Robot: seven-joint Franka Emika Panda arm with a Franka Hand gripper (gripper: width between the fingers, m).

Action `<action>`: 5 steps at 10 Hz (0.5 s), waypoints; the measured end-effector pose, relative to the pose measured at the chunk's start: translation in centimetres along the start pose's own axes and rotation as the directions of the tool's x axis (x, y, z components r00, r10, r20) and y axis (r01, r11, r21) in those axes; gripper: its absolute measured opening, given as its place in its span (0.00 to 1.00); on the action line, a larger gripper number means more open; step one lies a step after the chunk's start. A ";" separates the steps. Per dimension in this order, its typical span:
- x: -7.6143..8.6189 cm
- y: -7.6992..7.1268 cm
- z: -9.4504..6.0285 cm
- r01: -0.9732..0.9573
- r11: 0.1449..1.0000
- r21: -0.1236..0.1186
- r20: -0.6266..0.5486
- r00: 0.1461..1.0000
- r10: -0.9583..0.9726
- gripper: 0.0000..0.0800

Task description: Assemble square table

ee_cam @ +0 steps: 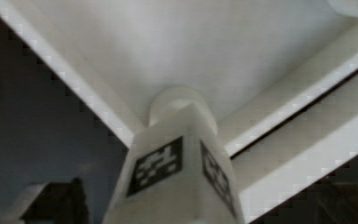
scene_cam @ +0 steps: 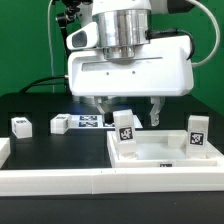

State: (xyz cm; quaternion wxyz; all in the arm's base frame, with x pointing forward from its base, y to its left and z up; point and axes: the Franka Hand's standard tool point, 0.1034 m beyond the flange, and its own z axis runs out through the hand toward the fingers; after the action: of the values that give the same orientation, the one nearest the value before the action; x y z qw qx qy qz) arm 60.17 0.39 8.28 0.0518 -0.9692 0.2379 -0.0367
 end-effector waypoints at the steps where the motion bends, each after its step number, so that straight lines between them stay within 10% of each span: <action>1: 0.1 0.2 0.0 0.082 0.997 0.000 0.000 0.997 -0.082 0.81; 5: 0.2 0.4 0.0 0.288 0.958 -0.002 0.000 0.958 -0.288 0.81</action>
Offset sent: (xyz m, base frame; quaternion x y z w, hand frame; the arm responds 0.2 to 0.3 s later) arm -0.0014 0.0018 0.0003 0.0077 -0.0036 -0.1238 0.9923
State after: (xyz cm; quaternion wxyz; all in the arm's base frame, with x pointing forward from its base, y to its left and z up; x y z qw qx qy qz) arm 60.14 -0.06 8.24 0.0450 -0.9936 0.0944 -0.0436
